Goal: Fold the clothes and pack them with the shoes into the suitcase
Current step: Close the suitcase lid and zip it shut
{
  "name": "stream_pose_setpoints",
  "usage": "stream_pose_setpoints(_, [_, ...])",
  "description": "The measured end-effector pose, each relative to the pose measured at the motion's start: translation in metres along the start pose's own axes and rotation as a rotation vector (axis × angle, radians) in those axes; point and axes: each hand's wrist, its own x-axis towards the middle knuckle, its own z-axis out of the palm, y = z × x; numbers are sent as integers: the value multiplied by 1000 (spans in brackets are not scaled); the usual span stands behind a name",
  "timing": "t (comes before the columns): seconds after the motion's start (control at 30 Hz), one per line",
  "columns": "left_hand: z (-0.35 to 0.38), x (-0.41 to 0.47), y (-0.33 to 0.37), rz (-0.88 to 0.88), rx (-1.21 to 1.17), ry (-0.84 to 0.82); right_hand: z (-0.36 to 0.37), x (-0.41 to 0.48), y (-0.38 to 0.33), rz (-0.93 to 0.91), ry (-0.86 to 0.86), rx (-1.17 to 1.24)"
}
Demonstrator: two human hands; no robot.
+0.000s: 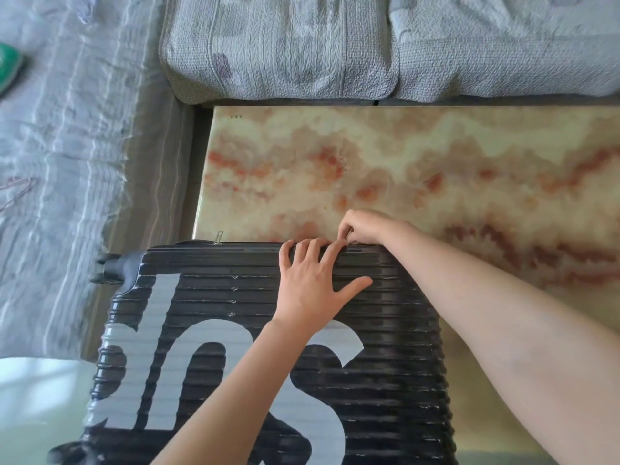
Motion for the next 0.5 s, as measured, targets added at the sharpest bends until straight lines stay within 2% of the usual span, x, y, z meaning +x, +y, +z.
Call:
stream_pose_setpoints(0.27, [-1,0,0,-16,-2,8,-6,-16,16,-45,174,-216])
stream_pose_setpoints(0.5, [-3,0,-1,-20,5,-12,6,-38,58,-49,247,-117])
